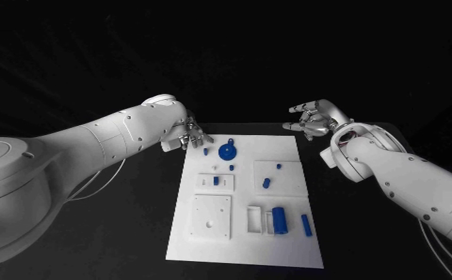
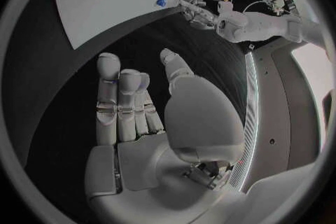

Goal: Assemble the parts on the task board

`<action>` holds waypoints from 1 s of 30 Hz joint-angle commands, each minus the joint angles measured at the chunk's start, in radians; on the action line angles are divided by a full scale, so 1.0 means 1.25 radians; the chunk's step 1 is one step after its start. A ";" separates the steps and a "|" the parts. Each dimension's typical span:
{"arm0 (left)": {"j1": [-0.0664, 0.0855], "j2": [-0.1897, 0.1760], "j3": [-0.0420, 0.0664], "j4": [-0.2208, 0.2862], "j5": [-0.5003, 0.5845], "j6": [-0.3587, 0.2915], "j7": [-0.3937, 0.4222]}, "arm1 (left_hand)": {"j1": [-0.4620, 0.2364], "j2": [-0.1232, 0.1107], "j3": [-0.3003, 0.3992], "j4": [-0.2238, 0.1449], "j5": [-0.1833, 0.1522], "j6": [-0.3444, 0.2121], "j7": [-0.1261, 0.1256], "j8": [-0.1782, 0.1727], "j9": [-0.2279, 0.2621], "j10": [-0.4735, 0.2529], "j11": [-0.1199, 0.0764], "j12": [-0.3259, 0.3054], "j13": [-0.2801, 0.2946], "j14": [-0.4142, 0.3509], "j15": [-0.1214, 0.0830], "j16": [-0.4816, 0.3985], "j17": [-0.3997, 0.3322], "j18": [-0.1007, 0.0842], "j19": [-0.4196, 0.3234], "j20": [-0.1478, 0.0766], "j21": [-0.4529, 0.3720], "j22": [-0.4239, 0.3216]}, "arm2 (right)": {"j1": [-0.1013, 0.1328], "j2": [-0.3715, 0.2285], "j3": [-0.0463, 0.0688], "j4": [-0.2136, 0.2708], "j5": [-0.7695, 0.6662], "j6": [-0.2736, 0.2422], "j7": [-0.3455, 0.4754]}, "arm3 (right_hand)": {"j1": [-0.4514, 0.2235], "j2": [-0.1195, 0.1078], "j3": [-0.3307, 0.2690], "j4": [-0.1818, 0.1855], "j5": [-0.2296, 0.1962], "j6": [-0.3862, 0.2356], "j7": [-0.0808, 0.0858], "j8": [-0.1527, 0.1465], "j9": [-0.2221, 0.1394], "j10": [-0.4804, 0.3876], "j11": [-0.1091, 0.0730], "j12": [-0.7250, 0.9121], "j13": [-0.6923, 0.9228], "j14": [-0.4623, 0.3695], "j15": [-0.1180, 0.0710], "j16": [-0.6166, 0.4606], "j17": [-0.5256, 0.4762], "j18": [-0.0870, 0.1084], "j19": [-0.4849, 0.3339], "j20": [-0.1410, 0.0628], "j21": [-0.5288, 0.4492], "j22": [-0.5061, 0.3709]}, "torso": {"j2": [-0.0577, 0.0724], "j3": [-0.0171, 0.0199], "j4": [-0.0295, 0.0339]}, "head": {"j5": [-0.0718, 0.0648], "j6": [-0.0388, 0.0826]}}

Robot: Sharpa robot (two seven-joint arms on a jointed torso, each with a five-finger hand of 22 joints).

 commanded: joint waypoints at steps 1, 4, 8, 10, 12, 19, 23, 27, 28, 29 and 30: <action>0.000 0.004 0.000 -0.004 -0.006 0.045 0.008 | -0.005 -0.001 0.004 0.002 -0.002 -0.005 0.000 0.002 -0.001 -0.005 0.000 0.004 0.001 -0.003 0.002 0.004 -0.001 -0.005 0.000 0.002 -0.005 0.014 | 0.000 0.000 0.001 0.002 -0.001 0.000 0.005 | -0.004 -0.002 0.001 0.005 0.002 -0.004 0.001 -0.003 0.000 -0.004 -0.003 0.002 -0.001 -0.002 -0.003 -0.005 -0.001 0.011 0.017 0.001 -0.003 0.031 | -0.001 0.0005 0.0012 | -0.001 -0.001; -0.001 0.003 -0.001 -0.007 -0.006 0.054 0.007 | -0.005 -0.002 0.007 0.004 -0.002 -0.005 0.000 0.003 -0.002 -0.007 0.000 0.005 0.002 -0.005 0.002 0.005 -0.002 -0.004 -0.001 0.003 -0.005 0.014 | 0.000 0.000 0.001 0.002 -0.001 0.000 0.005 | -0.004 -0.002 0.001 0.005 0.002 -0.004 0.001 -0.003 0.000 -0.004 -0.003 0.002 -0.001 -0.002 -0.003 -0.005 -0.001 0.011 0.017 0.001 -0.003 0.031 | -0.001 0.0005 0.0014 | 0.000 -0.001; -0.001 0.002 -0.001 -0.008 -0.005 0.068 0.007 | -0.007 0.001 0.008 0.005 -0.003 -0.004 0.000 0.003 -0.003 -0.007 0.000 0.006 0.002 -0.005 0.003 0.006 -0.002 -0.004 -0.002 0.003 -0.005 0.014 | 0.000 0.000 0.001 0.002 -0.001 0.000 0.005 | -0.004 -0.002 0.001 0.005 0.002 -0.004 0.001 -0.003 0.000 -0.004 -0.003 0.002 -0.001 -0.002 -0.003 -0.005 -0.001 0.011 0.017 0.001 -0.003 0.031 | -0.001 0.0001 0.0013 | 0.001 0.000; -0.001 0.002 -0.001 -0.007 -0.003 0.074 0.007 | -0.006 0.002 0.008 0.004 -0.003 -0.004 0.000 0.004 -0.003 -0.008 0.000 0.006 0.002 -0.007 0.003 0.006 -0.002 -0.004 -0.003 0.003 -0.005 0.014 | 0.000 0.001 0.001 0.001 -0.007 -0.001 0.005 | -0.002 -0.001 0.002 0.007 0.004 -0.003 0.000 -0.003 0.000 -0.003 -0.003 0.002 -0.001 -0.002 -0.003 -0.005 -0.001 0.010 0.017 0.001 -0.003 0.031 | -0.001 0.0001 0.0017 | -0.002 0.001; -0.001 0.001 -0.002 -0.006 0.000 0.083 0.004 | -0.006 0.003 0.007 0.002 -0.002 -0.006 0.001 0.002 -0.005 -0.010 0.001 0.006 0.002 -0.008 0.003 0.006 -0.002 -0.004 -0.004 0.004 -0.005 0.014 | 0.000 0.002 0.001 0.000 -0.021 -0.002 0.005 | -0.004 -0.002 0.001 0.008 0.006 -0.003 0.000 -0.003 0.000 -0.003 -0.003 0.002 -0.002 -0.002 -0.003 -0.005 -0.001 0.011 0.017 0.001 -0.004 0.031 | -0.001 -0.0003 0.0023 | -0.004 0.003; -0.001 0.002 -0.002 -0.003 0.009 0.121 -0.006 | -0.008 0.011 0.000 -0.006 -0.002 -0.004 0.001 0.003 -0.008 -0.012 0.001 0.008 0.002 -0.012 0.004 0.010 -0.003 -0.005 -0.007 0.004 -0.005 0.015 | 0.000 0.007 0.001 -0.004 -0.039 -0.003 0.005 | -0.004 -0.002 0.001 0.008 0.006 -0.002 0.000 -0.003 0.000 -0.003 -0.003 0.002 -0.002 -0.002 -0.003 -0.005 -0.001 0.011 0.017 0.001 -0.004 0.031 | 0.000 -0.0001 0.0035 | -0.003 0.003; -0.001 0.001 -0.002 -0.002 0.011 0.135 -0.010 | -0.008 0.017 -0.002 -0.009 -0.001 -0.003 0.000 0.003 -0.009 -0.012 0.001 0.008 0.002 -0.013 0.004 0.011 -0.004 -0.005 -0.008 0.005 -0.004 0.014 | 0.000 0.008 0.001 -0.004 -0.041 -0.002 0.005 | -0.004 -0.002 0.001 0.008 0.006 -0.002 0.000 -0.003 0.000 -0.003 -0.003 0.002 -0.002 -0.002 -0.003 -0.005 -0.001 0.011 0.017 0.001 -0.004 0.031 | 0.000 -0.0004 0.0041 | -0.003 0.004; -0.001 0.000 -0.002 -0.002 0.011 0.139 -0.011 | -0.008 0.023 -0.007 -0.015 0.000 -0.003 0.000 0.003 -0.009 -0.013 0.001 0.008 0.001 -0.013 0.004 0.012 -0.005 -0.005 -0.008 0.005 -0.004 0.014 | 0.000 0.008 0.001 -0.005 -0.041 -0.002 0.004 | -0.004 -0.002 0.001 0.008 0.006 -0.002 0.000 -0.003 0.000 -0.003 -0.003 0.002 -0.002 -0.002 -0.003 -0.005 -0.001 0.011 0.017 0.001 -0.004 0.031 | 0.000 -0.0013 0.0050 | -0.004 0.004; -0.002 0.001 -0.003 -0.002 0.012 0.139 -0.010 | -0.008 0.026 -0.008 -0.017 0.001 -0.003 0.000 0.004 -0.009 -0.013 0.001 0.008 0.001 -0.013 0.004 0.012 -0.005 -0.005 -0.008 0.005 -0.004 0.014 | 0.000 0.008 0.001 -0.005 -0.041 -0.002 0.004 | -0.003 -0.002 0.002 0.010 0.005 -0.003 0.000 -0.003 0.000 -0.003 -0.003 0.002 -0.002 -0.001 -0.003 -0.005 -0.002 0.010 0.018 0.001 -0.003 0.031 | 0.000 -0.0012 0.0051 | -0.005 0.004; -0.002 0.001 -0.003 -0.002 0.012 0.139 -0.010 | -0.008 0.026 -0.008 -0.017 0.001 -0.003 0.000 0.004 -0.009 -0.013 0.001 0.008 0.001 -0.013 0.004 0.012 -0.005 -0.005 -0.008 0.005 -0.004 0.014 | 0.000 0.009 0.001 -0.006 -0.041 -0.002 0.004 | -0.003 -0.002 0.002 0.010 0.005 -0.003 0.000 -0.003 0.000 -0.003 -0.003 0.002 -0.002 -0.001 -0.003 -0.005 -0.002 0.010 0.018 0.001 -0.003 0.031 | 0.000 -0.0014 0.0055 | -0.007 0.004; -0.002 0.001 -0.003 -0.001 0.012 0.138 -0.010 | -0.008 0.026 -0.008 -0.017 0.001 -0.003 0.000 0.003 -0.009 -0.013 0.001 0.008 0.001 -0.013 0.004 0.012 -0.005 -0.005 -0.008 0.005 -0.004 0.014 | 0.000 0.009 0.001 -0.006 -0.041 -0.002 0.004 | -0.003 -0.002 0.002 0.010 0.005 -0.003 0.000 -0.003 0.000 -0.003 -0.003 0.002 -0.002 -0.001 -0.003 -0.005 -0.002 0.010 0.018 0.001 -0.003 0.031 | 0.000 -0.0014 0.0056 | -0.007 0.004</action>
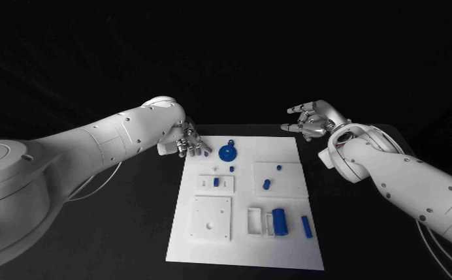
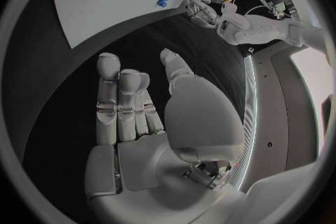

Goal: Assemble the parts on the task board

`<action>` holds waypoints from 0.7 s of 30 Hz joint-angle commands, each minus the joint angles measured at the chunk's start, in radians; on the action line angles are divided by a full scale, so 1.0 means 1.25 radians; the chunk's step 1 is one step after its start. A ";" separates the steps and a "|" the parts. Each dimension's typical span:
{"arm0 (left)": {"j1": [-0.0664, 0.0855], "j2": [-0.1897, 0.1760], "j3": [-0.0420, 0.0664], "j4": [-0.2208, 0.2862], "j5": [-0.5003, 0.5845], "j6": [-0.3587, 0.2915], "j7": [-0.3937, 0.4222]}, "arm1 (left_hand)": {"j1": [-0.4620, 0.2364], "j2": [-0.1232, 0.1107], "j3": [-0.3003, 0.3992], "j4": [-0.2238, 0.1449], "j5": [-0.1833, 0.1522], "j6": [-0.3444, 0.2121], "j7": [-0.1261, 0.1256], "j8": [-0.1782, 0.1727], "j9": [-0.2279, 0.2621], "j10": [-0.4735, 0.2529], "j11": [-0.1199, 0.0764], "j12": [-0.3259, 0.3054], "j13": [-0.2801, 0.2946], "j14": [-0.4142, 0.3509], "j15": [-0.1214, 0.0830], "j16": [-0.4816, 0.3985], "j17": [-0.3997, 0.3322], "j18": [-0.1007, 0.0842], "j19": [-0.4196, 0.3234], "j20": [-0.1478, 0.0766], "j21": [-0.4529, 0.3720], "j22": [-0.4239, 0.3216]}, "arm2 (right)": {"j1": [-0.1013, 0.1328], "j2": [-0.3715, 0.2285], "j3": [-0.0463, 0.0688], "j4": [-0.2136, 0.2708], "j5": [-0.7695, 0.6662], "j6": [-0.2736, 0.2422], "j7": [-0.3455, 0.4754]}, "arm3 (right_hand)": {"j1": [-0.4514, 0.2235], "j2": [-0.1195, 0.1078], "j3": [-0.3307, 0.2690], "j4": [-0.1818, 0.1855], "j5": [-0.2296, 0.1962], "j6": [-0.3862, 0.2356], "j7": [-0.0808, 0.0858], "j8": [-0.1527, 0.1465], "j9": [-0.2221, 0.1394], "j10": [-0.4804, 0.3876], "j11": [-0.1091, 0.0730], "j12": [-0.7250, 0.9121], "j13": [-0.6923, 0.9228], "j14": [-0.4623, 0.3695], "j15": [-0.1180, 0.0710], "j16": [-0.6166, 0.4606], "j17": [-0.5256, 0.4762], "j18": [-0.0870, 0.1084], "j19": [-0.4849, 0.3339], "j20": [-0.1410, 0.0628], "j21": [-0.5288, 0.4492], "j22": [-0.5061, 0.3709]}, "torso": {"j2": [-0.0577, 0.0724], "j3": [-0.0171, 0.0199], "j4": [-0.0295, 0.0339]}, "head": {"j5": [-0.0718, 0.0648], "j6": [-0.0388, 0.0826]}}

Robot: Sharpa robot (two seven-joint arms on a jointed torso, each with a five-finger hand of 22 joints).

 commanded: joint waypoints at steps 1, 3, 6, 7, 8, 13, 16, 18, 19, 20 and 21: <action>0.000 0.001 0.000 0.003 0.008 0.026 -0.001 | -0.002 0.009 -0.003 -0.007 0.002 -0.004 0.001 0.003 -0.001 -0.008 0.001 0.004 0.000 -0.005 0.001 0.003 -0.002 -0.004 -0.005 0.002 -0.003 0.014 | 0.000 0.002 0.000 -0.001 -0.012 0.000 0.004 | -0.003 -0.002 0.002 0.005 0.001 -0.003 0.001 -0.003 0.000 -0.003 -0.003 0.002 -0.001 -0.001 -0.003 -0.005 -0.001 0.011 0.018 0.001 -0.003 0.031 | 0.000 -0.0006 0.0012 | -0.003 0.000; -0.001 0.001 0.000 0.004 0.009 0.023 0.000 | -0.002 0.009 -0.003 -0.007 0.002 -0.004 0.001 0.003 -0.001 -0.008 0.001 0.004 0.000 -0.005 0.001 0.003 -0.002 -0.004 -0.005 0.002 -0.003 0.014 | 0.000 0.003 0.000 -0.001 -0.012 0.001 0.004 | -0.003 -0.002 0.002 0.005 0.001 -0.003 0.001 -0.003 0.000 -0.003 -0.003 0.002 -0.001 -0.001 -0.003 -0.005 -0.001 0.011 0.018 0.001 -0.003 0.031 | 0.000 -0.0008 0.0017 | -0.003 0.000; -0.001 0.001 0.000 0.005 0.012 0.019 0.001 | 0.000 0.015 -0.004 -0.011 0.004 -0.003 0.000 0.003 -0.001 -0.007 0.000 0.005 0.000 -0.004 0.001 0.003 -0.002 -0.004 -0.005 0.002 -0.003 0.014 | 0.000 0.004 0.000 -0.002 -0.012 0.001 0.003 | -0.002 -0.002 0.003 0.005 0.000 -0.004 0.001 -0.003 0.000 -0.003 -0.003 0.002 -0.001 -0.001 -0.003 -0.005 -0.001 0.011 0.018 0.001 -0.004 0.031 | 0.001 -0.0009 0.0023 | -0.002 -0.001; -0.001 0.001 0.000 0.005 0.014 0.016 0.002 | 0.003 0.020 -0.004 -0.014 0.004 -0.003 0.001 0.003 -0.001 -0.007 0.001 0.005 0.000 -0.004 0.001 0.003 -0.003 -0.004 -0.005 0.002 -0.003 0.014 | 0.000 0.005 0.000 -0.003 -0.012 0.002 0.003 | -0.002 -0.002 0.003 0.005 0.000 -0.004 0.001 -0.003 0.000 -0.003 -0.003 0.002 -0.001 -0.001 -0.003 -0.005 -0.001 0.011 0.018 0.001 -0.004 0.031 | 0.001 -0.0011 0.0025 | -0.003 -0.001; -0.001 0.001 0.000 0.006 0.017 0.011 0.003 | 0.004 0.022 -0.005 -0.017 0.004 -0.003 0.001 0.004 -0.001 -0.007 0.001 0.005 0.000 -0.004 0.001 0.003 -0.003 -0.004 -0.006 0.002 -0.004 0.013 | 0.000 0.005 0.000 -0.003 -0.012 0.002 0.003 | -0.002 -0.002 0.003 0.005 0.000 -0.004 0.001 -0.003 0.000 -0.003 -0.003 0.002 -0.001 -0.001 -0.003 -0.005 -0.001 0.011 0.018 0.001 -0.004 0.031 | 0.001 -0.0011 0.0029 | -0.004 -0.001; -0.001 0.000 0.000 0.006 0.029 -0.014 0.007 | 0.015 0.049 -0.019 -0.042 0.007 -0.005 0.001 0.006 0.001 -0.007 0.000 0.005 0.000 -0.004 0.001 0.004 -0.004 -0.004 -0.004 0.002 -0.003 0.014 | 0.000 0.005 0.000 -0.004 -0.012 0.003 0.002 | -0.002 -0.002 0.003 0.005 0.000 -0.004 0.001 -0.003 0.000 -0.003 -0.003 0.002 -0.001 -0.001 -0.003 -0.005 -0.001 0.011 0.018 0.001 -0.004 0.031 | 0.000 -0.0019 0.0032 | -0.004 -0.001; -0.001 0.000 0.000 0.006 0.041 -0.027 0.010 | 0.017 0.052 -0.019 -0.043 0.006 -0.005 0.000 0.006 0.001 -0.007 0.000 0.005 0.000 -0.003 0.001 0.004 -0.004 -0.004 -0.004 0.002 -0.004 0.014 | 0.000 0.006 0.000 -0.004 -0.012 0.003 0.002 | -0.002 -0.002 0.003 0.005 0.000 -0.004 0.001 -0.003 0.000 -0.003 -0.003 0.002 -0.001 -0.001 -0.003 -0.005 -0.001 0.011 0.018 0.001 -0.004 0.031 | 0.000 -0.0021 0.0038 | -0.004 -0.002; -0.001 0.001 0.000 0.006 0.049 -0.032 0.012 | 0.017 0.052 -0.019 -0.043 0.006 -0.005 0.000 0.006 0.001 -0.007 0.000 0.005 0.000 -0.003 0.001 0.004 -0.004 -0.004 -0.004 0.002 -0.004 0.014 | 0.000 0.006 0.000 -0.004 -0.012 0.003 0.002 | -0.001 -0.002 0.004 0.003 -0.001 -0.005 0.001 -0.003 0.000 -0.003 -0.003 0.002 -0.001 -0.001 -0.003 -0.005 -0.001 0.011 0.018 0.001 -0.004 0.031 | 0.001 -0.0022 0.0041 | -0.004 -0.002; -0.001 0.001 0.000 0.006 0.051 -0.034 0.013 | 0.017 0.052 -0.019 -0.043 0.006 -0.005 0.000 0.006 0.001 -0.007 0.000 0.005 0.000 -0.003 0.001 0.004 -0.004 -0.004 -0.004 0.002 -0.004 0.014 | 0.000 0.006 0.000 -0.005 -0.012 0.003 0.002 | -0.001 -0.002 0.004 0.003 -0.001 -0.005 0.001 -0.003 0.000 -0.003 -0.003 0.002 -0.001 -0.001 -0.003 -0.005 -0.001 0.011 0.018 0.001 -0.004 0.031 | 0.001 -0.0023 0.0043 | -0.005 -0.003; -0.001 0.001 0.000 0.006 0.053 -0.035 0.014 | 0.016 0.055 -0.025 -0.046 0.007 -0.006 0.001 0.006 0.002 -0.007 0.000 0.005 0.000 -0.003 0.001 0.004 -0.005 -0.004 -0.004 0.002 -0.004 0.014 | 0.000 0.007 0.000 -0.005 -0.012 0.004 0.002 | -0.001 -0.002 0.004 0.003 -0.001 -0.005 0.001 -0.003 0.000 -0.003 -0.003 0.002 -0.001 -0.001 -0.003 -0.005 -0.001 0.011 0.018 0.001 -0.004 0.031 | 0.001 -0.0024 0.0045 | -0.005 -0.003; -0.001 0.002 0.000 0.006 0.055 -0.036 0.015 | 0.016 0.055 -0.025 -0.046 0.007 -0.006 0.001 0.006 0.002 -0.007 0.000 0.005 0.000 -0.003 0.001 0.004 -0.005 -0.004 -0.004 0.002 -0.004 0.014 | 0.000 0.007 0.000 -0.005 -0.012 0.004 0.002 | -0.001 -0.002 0.004 0.003 -0.001 -0.005 0.001 -0.003 0.000 -0.003 -0.003 0.002 -0.001 -0.001 -0.003 -0.005 -0.001 0.011 0.018 0.001 -0.004 0.031 | 0.001 -0.0023 0.0046 | -0.005 -0.003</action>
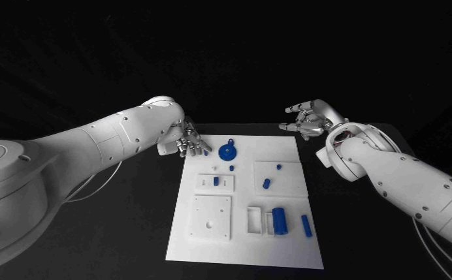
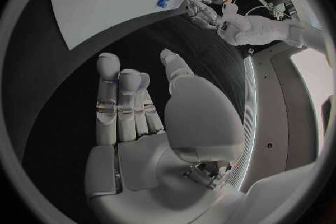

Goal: Assemble the parts on the task board

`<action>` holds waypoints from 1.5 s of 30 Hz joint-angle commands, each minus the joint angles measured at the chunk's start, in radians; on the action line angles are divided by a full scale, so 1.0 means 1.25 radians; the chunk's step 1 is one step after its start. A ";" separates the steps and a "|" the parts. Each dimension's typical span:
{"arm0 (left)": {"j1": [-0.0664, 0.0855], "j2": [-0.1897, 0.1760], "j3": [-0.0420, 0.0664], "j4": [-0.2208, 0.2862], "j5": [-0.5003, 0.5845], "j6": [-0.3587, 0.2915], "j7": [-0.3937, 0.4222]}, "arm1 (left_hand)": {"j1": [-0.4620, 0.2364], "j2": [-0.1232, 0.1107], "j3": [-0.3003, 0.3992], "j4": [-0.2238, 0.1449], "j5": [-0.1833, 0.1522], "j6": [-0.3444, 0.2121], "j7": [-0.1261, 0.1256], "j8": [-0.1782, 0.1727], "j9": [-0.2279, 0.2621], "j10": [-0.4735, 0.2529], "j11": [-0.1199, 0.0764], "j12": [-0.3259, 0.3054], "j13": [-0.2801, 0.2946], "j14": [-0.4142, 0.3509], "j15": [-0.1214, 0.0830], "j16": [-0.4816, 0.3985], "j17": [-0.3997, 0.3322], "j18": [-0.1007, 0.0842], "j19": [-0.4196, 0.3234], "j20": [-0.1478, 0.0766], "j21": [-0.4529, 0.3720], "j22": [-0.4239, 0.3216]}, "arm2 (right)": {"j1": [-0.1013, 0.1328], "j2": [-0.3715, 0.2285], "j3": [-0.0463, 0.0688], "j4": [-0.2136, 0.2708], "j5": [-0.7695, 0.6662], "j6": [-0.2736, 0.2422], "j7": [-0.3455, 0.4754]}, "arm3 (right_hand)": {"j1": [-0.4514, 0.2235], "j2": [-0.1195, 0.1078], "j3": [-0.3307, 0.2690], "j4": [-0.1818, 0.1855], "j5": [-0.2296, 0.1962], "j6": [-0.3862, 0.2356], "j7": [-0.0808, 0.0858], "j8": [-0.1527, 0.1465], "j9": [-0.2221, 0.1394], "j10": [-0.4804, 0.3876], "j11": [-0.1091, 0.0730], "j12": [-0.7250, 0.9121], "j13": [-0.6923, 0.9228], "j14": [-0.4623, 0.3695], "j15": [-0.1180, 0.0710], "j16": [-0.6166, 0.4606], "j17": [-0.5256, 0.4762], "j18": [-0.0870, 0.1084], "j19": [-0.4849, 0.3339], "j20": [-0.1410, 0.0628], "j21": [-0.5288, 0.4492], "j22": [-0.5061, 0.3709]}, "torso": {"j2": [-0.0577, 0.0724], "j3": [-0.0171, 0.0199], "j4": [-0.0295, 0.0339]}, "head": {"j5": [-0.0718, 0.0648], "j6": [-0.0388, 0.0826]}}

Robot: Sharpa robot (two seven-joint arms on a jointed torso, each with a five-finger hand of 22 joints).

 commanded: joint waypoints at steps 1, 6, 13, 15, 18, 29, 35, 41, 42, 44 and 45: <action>0.000 0.003 0.000 0.001 0.029 -0.024 0.014 | -0.001 0.008 -0.002 -0.002 0.004 -0.006 0.001 0.003 0.001 -0.004 -0.003 0.005 0.000 -0.003 0.001 0.004 -0.001 -0.004 -0.004 0.002 -0.004 0.014 | 0.000 0.002 0.000 0.000 -0.007 0.004 0.003 | -0.001 -0.002 0.002 0.001 -0.001 -0.006 0.001 -0.003 0.000 -0.003 -0.003 0.002 -0.001 -0.001 -0.003 -0.005 -0.001 0.011 0.018 0.001 -0.004 0.031 | 0.000 -0.0005 0.0008 | 0.000 0.000; 0.000 0.006 0.000 0.000 0.033 -0.025 0.014 | 0.005 0.009 -0.002 -0.008 0.003 -0.006 0.001 0.003 0.001 -0.005 -0.003 0.005 0.000 -0.004 0.001 0.004 -0.001 -0.004 -0.005 0.002 -0.004 0.014 | 0.000 0.003 0.000 -0.001 -0.007 0.004 0.003 | -0.001 -0.002 0.002 0.001 -0.001 -0.006 0.001 -0.003 0.000 -0.003 -0.003 0.002 -0.001 -0.001 -0.003 -0.005 -0.001 0.011 0.018 0.001 -0.004 0.031 | 0.000 -0.0006 0.0012 | 0.000 -0.001; 0.000 0.008 0.000 -0.005 0.030 -0.022 0.013 | 0.046 0.029 0.006 -0.028 -0.001 -0.006 -0.001 0.004 0.001 -0.005 -0.004 0.005 0.000 -0.005 0.000 0.005 -0.001 -0.005 -0.006 0.001 -0.004 0.014 | 0.000 0.004 0.000 -0.002 -0.007 0.007 0.002 | -0.001 -0.002 0.002 0.001 -0.001 -0.006 0.001 -0.003 0.000 -0.003 -0.003 0.002 -0.001 -0.001 -0.003 -0.005 -0.001 0.011 0.018 0.001 -0.004 0.031 | 0.000 -0.0007 0.0018 | -0.001 0.000; 0.000 0.008 0.000 -0.006 0.030 -0.021 0.013 | 0.055 0.039 0.010 -0.032 0.000 -0.006 -0.002 0.004 0.002 -0.006 -0.004 0.005 0.000 -0.005 0.000 0.006 -0.001 -0.006 -0.006 0.001 -0.004 0.014 | 0.000 0.004 0.000 -0.002 -0.007 0.007 0.002 | -0.001 -0.002 0.002 0.001 -0.001 -0.006 0.001 -0.003 0.000 -0.003 -0.003 0.002 -0.001 -0.001 -0.003 -0.005 -0.001 0.011 0.018 0.001 -0.004 0.031 | 0.000 -0.0006 0.0020 | 0.000 0.000; 0.000 0.008 -0.001 -0.006 0.030 -0.016 0.012 | 0.072 0.050 0.017 -0.042 0.006 -0.002 -0.004 0.007 0.004 -0.005 -0.005 0.005 0.000 -0.005 -0.001 0.006 0.000 -0.006 -0.007 0.000 -0.004 0.014 | 0.000 0.004 0.000 -0.002 -0.007 0.009 0.001 | -0.001 -0.002 0.002 0.001 -0.001 -0.006 0.001 -0.003 0.000 -0.003 -0.003 0.002 -0.001 -0.001 -0.003 -0.005 -0.001 0.011 0.018 0.001 -0.004 0.031 | 0.000 -0.0007 0.0020 | -0.001 -0.001; 0.000 0.007 -0.001 -0.006 0.031 -0.007 0.013 | 0.119 0.087 0.042 -0.092 0.067 -0.012 -0.019 0.052 0.086 0.000 -0.010 -0.001 -0.004 -0.007 -0.004 0.009 0.003 -0.009 -0.010 -0.003 0.001 0.015 | 0.000 0.004 0.000 -0.002 -0.007 0.010 0.001 | -0.002 -0.001 0.003 0.000 0.001 -0.004 0.001 -0.003 0.000 -0.003 -0.003 0.002 -0.001 -0.002 -0.003 -0.005 -0.001 0.011 0.018 0.001 -0.005 0.031 | 0.000 -0.0013 0.0034 | -0.002 -0.003; 0.000 0.005 -0.001 -0.004 0.034 -0.007 0.016 | 0.116 0.103 0.069 -0.109 0.106 -0.024 -0.020 0.077 0.152 0.004 -0.010 -0.002 -0.006 -0.007 -0.005 0.011 0.005 -0.008 -0.012 -0.003 0.004 0.015 | 0.000 0.005 0.000 -0.002 -0.006 0.011 0.001 | -0.002 -0.001 0.003 0.000 0.001 -0.004 0.001 -0.003 0.000 -0.003 -0.003 0.002 -0.001 -0.002 -0.003 -0.005 -0.001 0.011 0.018 0.001 -0.005 0.031 | 0.000 -0.0015 0.0043 | -0.002 -0.004; 0.000 -0.006 -0.001 0.011 0.039 -0.026 0.013 | 0.090 0.101 0.115 -0.137 0.159 -0.028 -0.024 0.095 0.245 0.013 -0.012 -0.006 -0.008 -0.005 -0.006 0.013 0.008 -0.006 -0.013 -0.003 0.011 0.015 | 0.000 0.004 0.000 -0.003 0.001 0.011 0.002 | -0.002 -0.001 0.003 0.000 0.001 -0.004 0.001 -0.003 0.000 -0.003 -0.003 0.002 -0.001 -0.002 -0.003 -0.005 -0.001 0.011 0.018 0.001 -0.005 0.031 | -0.001 -0.0010 0.0049 | -0.001 -0.005; 0.000 -0.009 -0.001 0.016 0.043 -0.034 0.010 | 0.086 0.099 0.119 -0.138 0.177 -0.025 -0.025 0.100 0.256 0.015 -0.013 -0.006 -0.008 -0.002 -0.006 0.013 0.009 -0.006 -0.012 -0.003 0.012 0.015 | 0.000 0.004 0.000 -0.003 0.002 0.011 0.002 | -0.003 0.000 0.002 -0.001 0.002 -0.003 0.001 -0.003 0.000 -0.004 -0.003 0.002 -0.001 -0.002 -0.003 -0.005 -0.001 0.011 0.018 0.001 -0.005 0.031 | -0.001 -0.0007 0.0051 | 0.000 -0.004; 0.000 -0.019 -0.001 0.030 0.057 -0.050 0.003 | 0.075 0.094 0.133 -0.143 0.193 -0.024 -0.027 0.103 0.284 0.021 -0.015 -0.008 -0.008 0.001 -0.008 0.013 0.009 -0.006 -0.010 -0.005 0.015 0.015 | 0.000 0.003 0.000 -0.003 0.003 0.012 0.002 | -0.003 0.000 0.002 -0.001 0.002 -0.003 0.001 -0.003 0.000 -0.004 -0.003 0.002 -0.001 -0.002 -0.003 -0.005 -0.001 0.011 0.018 0.001 -0.005 0.031 | -0.002 -0.0003 0.0055 | 0.000 -0.005; 0.000 -0.025 -0.001 0.040 0.066 -0.059 -0.001 | 0.072 0.090 0.136 -0.144 0.208 -0.019 -0.029 0.104 0.291 0.025 -0.016 -0.008 -0.009 0.004 -0.009 0.015 0.010 -0.005 -0.008 -0.006 0.016 0.015 | 0.000 0.003 0.000 -0.003 0.004 0.012 0.002 | -0.003 0.000 0.002 -0.001 0.002 -0.003 0.001 -0.003 0.000 -0.004 -0.003 0.002 -0.001 -0.002 -0.003 -0.005 -0.001 0.011 0.018 0.001 -0.005 0.031 | -0.002 0.0001 0.0063 | 0.000 -0.005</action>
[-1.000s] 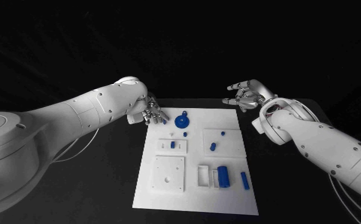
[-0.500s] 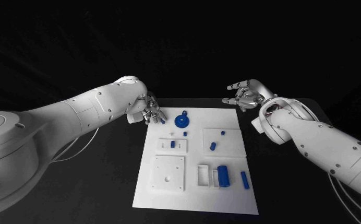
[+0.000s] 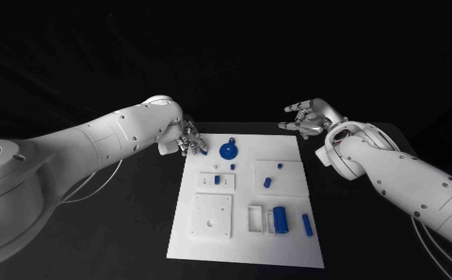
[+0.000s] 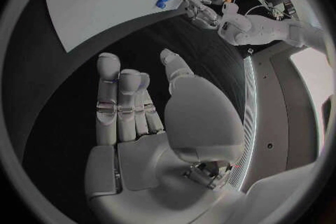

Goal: Assemble the parts on the task board

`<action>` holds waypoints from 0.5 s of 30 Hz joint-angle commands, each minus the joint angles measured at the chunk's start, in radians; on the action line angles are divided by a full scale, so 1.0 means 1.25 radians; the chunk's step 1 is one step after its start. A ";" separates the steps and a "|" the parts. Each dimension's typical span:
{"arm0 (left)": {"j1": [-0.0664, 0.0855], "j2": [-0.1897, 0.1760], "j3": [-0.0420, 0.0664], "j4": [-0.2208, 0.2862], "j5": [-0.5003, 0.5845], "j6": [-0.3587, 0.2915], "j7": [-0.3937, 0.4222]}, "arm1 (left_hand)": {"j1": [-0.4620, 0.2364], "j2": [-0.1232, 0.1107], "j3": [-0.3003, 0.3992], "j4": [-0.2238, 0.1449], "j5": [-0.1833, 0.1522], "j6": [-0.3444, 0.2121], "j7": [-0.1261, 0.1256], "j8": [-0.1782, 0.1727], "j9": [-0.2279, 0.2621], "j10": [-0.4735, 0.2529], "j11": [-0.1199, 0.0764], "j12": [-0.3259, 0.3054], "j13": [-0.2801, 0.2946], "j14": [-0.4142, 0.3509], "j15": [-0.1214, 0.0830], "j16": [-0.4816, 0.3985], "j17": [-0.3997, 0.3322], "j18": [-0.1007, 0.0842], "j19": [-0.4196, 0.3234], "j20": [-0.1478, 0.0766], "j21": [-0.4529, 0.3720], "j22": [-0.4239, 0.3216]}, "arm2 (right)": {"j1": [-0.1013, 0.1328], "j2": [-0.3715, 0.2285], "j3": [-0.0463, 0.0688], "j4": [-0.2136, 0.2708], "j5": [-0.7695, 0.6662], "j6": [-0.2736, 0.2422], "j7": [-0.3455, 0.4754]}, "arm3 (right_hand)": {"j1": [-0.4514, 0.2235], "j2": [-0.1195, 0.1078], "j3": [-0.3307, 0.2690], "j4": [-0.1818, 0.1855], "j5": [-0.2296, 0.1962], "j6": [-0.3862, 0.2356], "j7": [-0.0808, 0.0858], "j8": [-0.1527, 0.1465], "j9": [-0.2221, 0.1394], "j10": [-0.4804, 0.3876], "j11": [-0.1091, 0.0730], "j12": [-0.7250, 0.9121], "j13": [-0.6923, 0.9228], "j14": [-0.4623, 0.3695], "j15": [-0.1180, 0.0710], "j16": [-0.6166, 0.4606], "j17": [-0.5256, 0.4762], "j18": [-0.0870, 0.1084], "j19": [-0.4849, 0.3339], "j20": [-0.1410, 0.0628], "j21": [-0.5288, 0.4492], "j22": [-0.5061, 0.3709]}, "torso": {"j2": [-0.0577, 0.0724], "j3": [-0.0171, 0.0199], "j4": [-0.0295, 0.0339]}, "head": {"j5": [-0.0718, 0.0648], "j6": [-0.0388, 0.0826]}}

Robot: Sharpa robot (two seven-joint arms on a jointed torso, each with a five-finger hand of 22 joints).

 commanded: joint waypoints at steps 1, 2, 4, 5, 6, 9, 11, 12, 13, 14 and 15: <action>0.000 -0.018 0.000 0.031 0.042 -0.046 -0.015 | -0.016 -0.009 0.045 -0.037 0.029 0.013 -0.013 0.037 0.234 0.012 -0.001 -0.006 -0.002 0.007 -0.006 0.005 0.003 -0.005 0.002 -0.003 0.005 0.015 | 0.000 -0.001 0.000 0.000 0.003 0.009 0.003 | -0.003 0.000 0.002 -0.001 0.002 -0.003 0.002 -0.003 0.000 -0.004 -0.003 0.002 -0.001 -0.002 -0.003 -0.005 -0.001 0.011 0.018 0.001 -0.005 0.031 | -0.001 0.0013 0.0016 | 0.000 0.000; 0.000 -0.026 0.000 0.044 0.053 -0.055 -0.020 | -0.018 -0.011 0.049 -0.039 0.042 0.016 -0.014 0.038 0.239 0.015 -0.001 -0.007 -0.002 0.008 -0.006 0.007 0.004 -0.005 0.003 -0.004 0.006 0.015 | 0.000 -0.002 0.000 0.000 0.003 0.009 0.003 | -0.003 0.000 0.002 -0.001 0.002 -0.003 0.002 -0.003 0.000 -0.004 -0.003 0.002 -0.001 -0.002 -0.003 -0.005 -0.001 0.011 0.018 0.001 -0.005 0.031 | -0.001 0.0011 0.0020 | 0.000 0.000; 0.001 -0.039 0.000 0.069 0.069 -0.071 -0.028 | -0.027 -0.018 0.058 -0.044 0.063 0.023 -0.016 0.035 0.250 0.022 -0.003 -0.011 -0.004 0.010 -0.008 0.007 0.005 -0.005 0.005 -0.005 0.008 0.015 | 0.000 -0.003 0.000 0.000 0.004 0.009 0.003 | -0.003 0.000 0.002 -0.001 0.002 -0.003 0.002 -0.003 0.000 -0.004 -0.003 0.002 -0.001 -0.002 -0.003 -0.005 -0.001 0.011 0.018 0.001 -0.005 0.031 | -0.002 0.0014 0.0033 | 0.001 -0.002; 0.001 -0.047 0.000 0.083 0.077 -0.079 -0.032 | -0.030 -0.022 0.062 -0.047 0.078 0.028 -0.017 0.035 0.253 0.026 -0.003 -0.012 -0.004 0.011 -0.008 0.008 0.006 -0.005 0.006 -0.005 0.010 0.015 | 0.000 -0.004 0.000 0.000 0.004 0.009 0.003 | -0.003 0.000 0.002 -0.001 0.002 -0.003 0.002 -0.003 0.000 -0.004 -0.003 0.002 -0.001 -0.002 -0.003 -0.005 -0.001 0.011 0.018 0.001 -0.005 0.031 | -0.003 0.0020 0.0046 | 0.001 -0.002; 0.002 -0.057 0.000 0.103 0.087 -0.090 -0.038 | -0.041 -0.027 0.073 -0.052 0.089 0.035 -0.018 0.030 0.261 0.032 -0.005 -0.017 -0.005 0.015 -0.009 0.007 0.008 -0.005 0.007 -0.007 0.012 0.015 | 0.000 -0.005 0.000 0.000 0.005 0.009 0.003 | -0.003 0.000 0.002 -0.001 0.002 -0.003 0.002 -0.003 0.000 -0.004 -0.003 0.002 -0.001 -0.002 -0.003 -0.005 -0.001 0.011 0.018 0.001 -0.005 0.031 | -0.004 0.0018 0.0046 | 0.002 -0.002; 0.005 -0.090 0.000 0.169 0.109 -0.125 -0.054 | -0.051 -0.035 0.084 -0.061 0.113 0.046 -0.020 0.025 0.269 0.038 -0.006 -0.014 -0.003 0.022 -0.011 0.010 0.017 -0.005 0.010 -0.008 0.017 0.015 | 0.000 -0.008 0.000 0.000 0.006 0.009 0.003 | -0.003 0.000 0.002 -0.001 0.002 -0.003 0.002 -0.003 0.000 -0.004 -0.003 0.002 -0.001 -0.002 -0.003 -0.005 -0.001 0.011 0.018 0.001 -0.005 0.031 | -0.006 0.0033 0.0079 | 0.002 -0.004; 0.007 -0.114 -0.001 0.215 0.118 -0.149 -0.062 | -0.064 -0.039 0.096 -0.068 0.122 0.057 -0.022 0.014 0.277 0.039 -0.007 -0.008 -0.002 0.027 -0.011 0.008 0.022 -0.003 0.011 -0.008 0.021 0.015 | 0.000 -0.010 0.000 0.000 0.006 0.009 0.003 | -0.003 0.000 0.002 -0.001 0.002 -0.003 0.002 -0.003 0.000 -0.004 -0.003 0.002 -0.001 -0.002 -0.003 -0.005 -0.001 0.011 0.018 0.001 -0.005 0.031 | -0.007 0.0040 0.0094 | 0.003 -0.005; 0.007 -0.121 -0.001 0.228 0.121 -0.157 -0.064 | -0.066 -0.039 0.097 -0.070 0.126 0.059 -0.022 0.012 0.279 0.039 -0.007 -0.007 -0.002 0.028 -0.011 0.007 0.023 -0.003 0.011 -0.008 0.022 0.015 | 0.000 -0.010 0.000 -0.001 0.006 0.009 0.003 | -0.003 0.000 0.002 -0.001 0.002 -0.003 0.002 -0.003 0.000 -0.004 -0.003 0.002 -0.001 -0.002 -0.003 -0.005 -0.001 0.011 0.018 0.001 -0.005 0.031 | -0.008 0.0046 0.0102 | 0.003 -0.006; 0.008 -0.132 -0.002 0.249 0.124 -0.170 -0.067 | -0.068 -0.040 0.099 -0.073 0.131 0.063 -0.023 0.010 0.281 0.040 -0.008 -0.005 -0.002 0.030 -0.012 0.008 0.026 -0.003 0.011 -0.008 0.024 0.014 | 0.000 -0.011 0.000 -0.001 0.007 0.009 0.003 | -0.003 0.000 0.002 -0.001 0.002 -0.003 0.002 -0.003 0.000 -0.004 -0.003 0.002 -0.001 -0.002 -0.003 -0.005 -0.001 0.011 0.018 0.001 -0.005 0.031 | -0.008 0.0049 0.0107 | 0.003 -0.007; 0.008 -0.143 -0.002 0.269 0.127 -0.184 -0.069 | -0.070 -0.041 0.100 -0.074 0.133 0.065 -0.023 0.007 0.283 0.040 -0.008 -0.004 -0.002 0.031 -0.012 0.007 0.027 -0.003 0.012 -0.008 0.025 0.015 | 0.000 -0.012 0.000 -0.001 0.008 0.009 0.003 | -0.004 -0.001 0.002 -0.001 0.004 -0.004 0.002 -0.003 0.000 -0.004 -0.003 0.002 0.000 -0.002 -0.003 -0.005 -0.001 0.011 0.017 0.001 -0.006 0.031 | -0.010 0.0055 0.0120 | 0.003 -0.009; 0.009 -0.153 -0.003 0.289 0.129 -0.197 -0.070 | -0.071 -0.043 0.101 -0.076 0.143 0.069 -0.024 0.005 0.284 0.041 -0.009 -0.002 -0.002 0.033 -0.012 0.007 0.030 -0.002 0.012 -0.008 0.026 0.014 | 0.000 -0.013 0.000 -0.001 0.009 0.009 0.003 | -0.004 -0.001 0.002 -0.001 0.004 -0.004 0.002 -0.003 0.000 -0.004 -0.003 0.002 0.000 -0.002 -0.003 -0.005 -0.001 0.011 0.017 0.001 -0.006 0.031 | -0.011 0.0061 0.0130 | 0.003 -0.010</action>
